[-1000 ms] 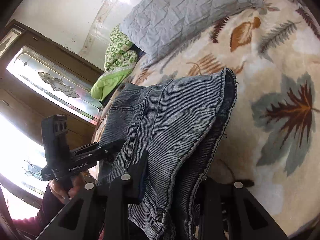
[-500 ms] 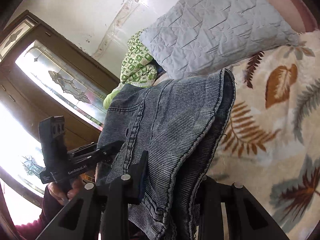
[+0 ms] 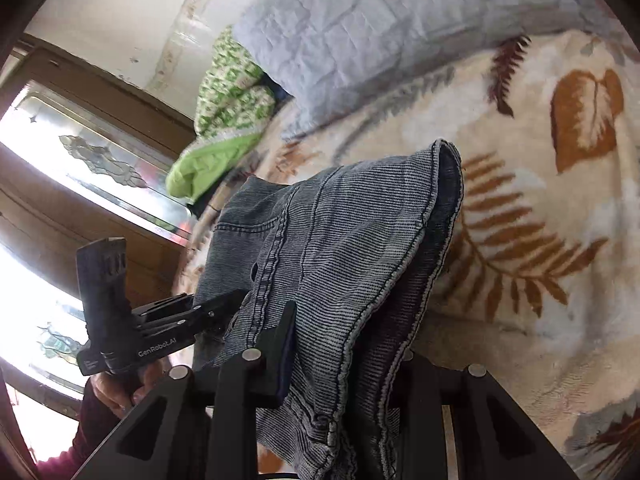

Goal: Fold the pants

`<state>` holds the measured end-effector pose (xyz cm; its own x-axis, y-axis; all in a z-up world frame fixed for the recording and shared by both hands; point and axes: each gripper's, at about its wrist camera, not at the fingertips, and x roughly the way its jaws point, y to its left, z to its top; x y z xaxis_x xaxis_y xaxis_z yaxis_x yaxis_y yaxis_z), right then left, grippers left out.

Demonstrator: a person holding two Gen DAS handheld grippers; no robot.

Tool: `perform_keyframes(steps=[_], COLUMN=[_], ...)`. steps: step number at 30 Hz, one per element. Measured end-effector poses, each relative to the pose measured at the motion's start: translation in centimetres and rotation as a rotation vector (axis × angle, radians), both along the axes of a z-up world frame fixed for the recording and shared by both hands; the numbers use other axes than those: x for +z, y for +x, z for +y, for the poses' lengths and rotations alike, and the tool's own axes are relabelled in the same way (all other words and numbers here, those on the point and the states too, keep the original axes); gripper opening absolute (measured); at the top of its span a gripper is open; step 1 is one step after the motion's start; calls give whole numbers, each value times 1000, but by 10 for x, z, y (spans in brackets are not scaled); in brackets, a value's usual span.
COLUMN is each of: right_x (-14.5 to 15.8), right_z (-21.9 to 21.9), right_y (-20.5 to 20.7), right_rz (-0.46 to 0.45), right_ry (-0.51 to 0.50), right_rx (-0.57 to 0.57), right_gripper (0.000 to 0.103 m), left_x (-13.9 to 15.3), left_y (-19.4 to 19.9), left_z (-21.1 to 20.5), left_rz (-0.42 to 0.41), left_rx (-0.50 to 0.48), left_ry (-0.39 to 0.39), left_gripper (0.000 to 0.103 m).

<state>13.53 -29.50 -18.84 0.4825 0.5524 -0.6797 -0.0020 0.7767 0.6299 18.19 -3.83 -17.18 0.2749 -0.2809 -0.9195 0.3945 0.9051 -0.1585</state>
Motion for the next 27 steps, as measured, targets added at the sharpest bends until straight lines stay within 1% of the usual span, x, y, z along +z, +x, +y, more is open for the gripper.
perform_keyframes(steps=[2,4,7,9,10,11,14,17,18,21,24,27], right_x=[-20,-36,-45,-48,-49,-51,-58,-60,-62,-63,-62,-58], right_z=[-2,-5,-11,-11,-11,-13,-15,-16,-17,-19,-18,-14], right_y=[0,-2,-2,-1,0,-2,-1,-3,-4,-7,-10,-11], right_rz=[37,44,44,31,30,30,40,52,48,44,47,58], right_ry=[-8,10,44,42,41,46,63,16,24,32,24,4], right_rx=[-9,-20,-23,-17,-16,-16,-22,-37,-40,-43,-55,-67], right_gripper=[30,30,30,30,30,32,36,53,53,53,53,53], left_x=[-12,-12,-14,-18,-20,-21,-21,-20,-19,-19,-19,-17], left_y=[-2,-3,0,2,2,2,-2,-7,-8,-11,-15,-16], left_z=[-2,-1,2,5,6,6,1,-6,-8,-13,-17,-16], left_rz=[-7,-18,-4,4,4,1,-26,-60,-73,-113,-136,-132], left_rx=[13,13,20,24,26,27,32,32,39,46,44,49], left_ry=[19,7,-5,-6,-6,-1,48,101,119,169,203,215], left_gripper=[32,34,38,44,45,47,55,59,62,68,68,68])
